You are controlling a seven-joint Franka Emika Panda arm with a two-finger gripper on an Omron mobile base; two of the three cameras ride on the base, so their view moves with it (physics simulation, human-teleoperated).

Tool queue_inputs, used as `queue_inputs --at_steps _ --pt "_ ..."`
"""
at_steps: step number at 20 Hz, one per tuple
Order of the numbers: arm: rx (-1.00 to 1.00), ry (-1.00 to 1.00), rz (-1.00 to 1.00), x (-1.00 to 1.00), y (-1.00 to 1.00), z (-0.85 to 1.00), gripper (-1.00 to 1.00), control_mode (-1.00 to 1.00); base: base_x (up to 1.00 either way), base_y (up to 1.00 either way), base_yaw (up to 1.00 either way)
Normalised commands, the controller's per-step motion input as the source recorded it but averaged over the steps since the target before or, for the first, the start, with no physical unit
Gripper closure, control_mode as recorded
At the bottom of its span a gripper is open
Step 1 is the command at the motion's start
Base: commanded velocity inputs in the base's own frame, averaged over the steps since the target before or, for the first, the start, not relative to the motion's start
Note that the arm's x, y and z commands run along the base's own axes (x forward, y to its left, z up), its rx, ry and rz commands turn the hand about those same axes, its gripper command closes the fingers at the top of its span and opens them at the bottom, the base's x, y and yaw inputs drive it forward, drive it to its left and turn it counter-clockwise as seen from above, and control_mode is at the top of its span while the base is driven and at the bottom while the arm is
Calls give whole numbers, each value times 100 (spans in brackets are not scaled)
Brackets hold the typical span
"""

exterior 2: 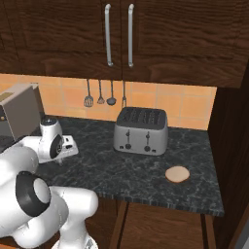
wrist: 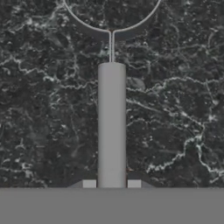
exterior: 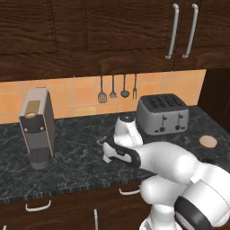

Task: Pick the peeler from the drawer and place it on the counter.

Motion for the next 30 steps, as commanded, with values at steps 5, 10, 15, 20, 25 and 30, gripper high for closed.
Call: queue_inputs --at_steps 5,10,15,20,25,30 --pt "0 0 0 46 18 -29 100 -100 0 0 0" --pt "0 0 0 19 0 -8 -100 -100 0 0 0" --pt "0 0 0 -9 -3 19 -100 -100 0 0 0" --pt "8 0 -14 -45 -96 26 -100 -100 0 0 0" --pt "7 -1 -17 -81 -98 36 -100 -100 0 0 0" --pt "0 0 -21 -63 -73 42 -100 -100 0 0 0"
